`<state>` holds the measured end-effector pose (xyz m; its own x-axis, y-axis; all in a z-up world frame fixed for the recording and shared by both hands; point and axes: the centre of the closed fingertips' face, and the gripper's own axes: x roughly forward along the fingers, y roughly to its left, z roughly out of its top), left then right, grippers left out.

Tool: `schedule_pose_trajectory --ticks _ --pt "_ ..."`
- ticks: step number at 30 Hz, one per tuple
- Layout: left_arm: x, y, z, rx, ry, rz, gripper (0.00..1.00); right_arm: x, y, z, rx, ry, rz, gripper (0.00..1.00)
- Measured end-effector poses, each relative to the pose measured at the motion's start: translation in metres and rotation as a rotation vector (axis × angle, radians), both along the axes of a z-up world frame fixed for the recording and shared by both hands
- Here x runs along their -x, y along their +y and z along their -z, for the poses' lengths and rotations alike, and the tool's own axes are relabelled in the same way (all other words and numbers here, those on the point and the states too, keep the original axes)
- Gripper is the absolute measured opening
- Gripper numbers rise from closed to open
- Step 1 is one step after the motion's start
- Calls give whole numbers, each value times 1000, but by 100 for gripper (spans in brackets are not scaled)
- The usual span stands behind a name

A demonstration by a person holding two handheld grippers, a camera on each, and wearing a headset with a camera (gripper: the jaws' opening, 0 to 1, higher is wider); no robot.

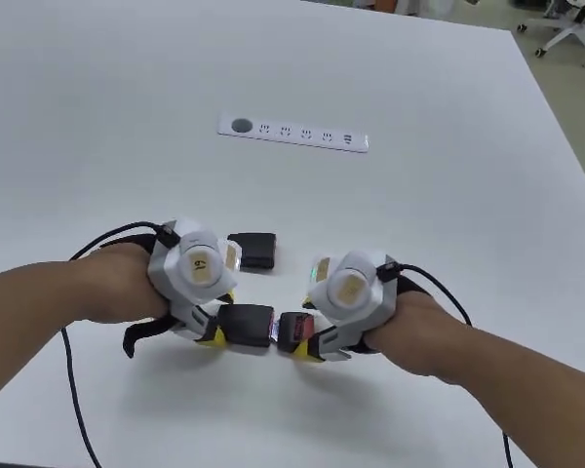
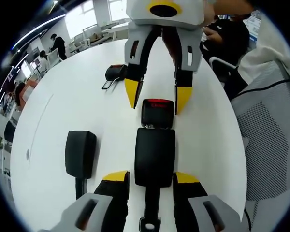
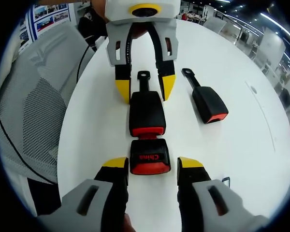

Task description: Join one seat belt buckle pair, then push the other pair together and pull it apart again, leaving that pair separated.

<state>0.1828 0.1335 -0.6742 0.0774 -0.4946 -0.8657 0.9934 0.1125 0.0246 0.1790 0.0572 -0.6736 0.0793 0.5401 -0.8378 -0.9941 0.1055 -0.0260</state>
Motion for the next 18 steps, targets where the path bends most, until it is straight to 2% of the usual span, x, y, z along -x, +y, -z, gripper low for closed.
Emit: schedule_pose_trajectory --ticks 3,4,5,6,8,10,13,15,18 --pt "-2 0 -11 21 1 -23 39 -2 0 -11 -27 -5 9 38" --pt "-5 0 -16 27 -8 -33 40 -4 -1 -14 -31 -11 1 37" --pt "-11 1 -20 27 -31 -33 39 -6 -2 -13 -30 -18 -2 36" --pt "-14 1 -23 30 -30 -46 36 -8 -5 -15 -29 -20 -4 36" --pt "-23 -4 -30 84 -19 -103 37 -14 -12 -17 -25 -28 7 36" --pt "-34 -3 -34 92 -37 -107 38 -24 -20 -17 -22 -33 26 35" --pt "-46 -1 -32 71 -60 -109 40 -38 -32 -18 -15 -40 52 34" --pt "-57 1 -32 59 -92 -110 40 -50 -43 -19 -7 -58 75 34" --pt "-71 2 -28 61 -100 -121 41 -67 -61 -19 -2 -71 114 35"
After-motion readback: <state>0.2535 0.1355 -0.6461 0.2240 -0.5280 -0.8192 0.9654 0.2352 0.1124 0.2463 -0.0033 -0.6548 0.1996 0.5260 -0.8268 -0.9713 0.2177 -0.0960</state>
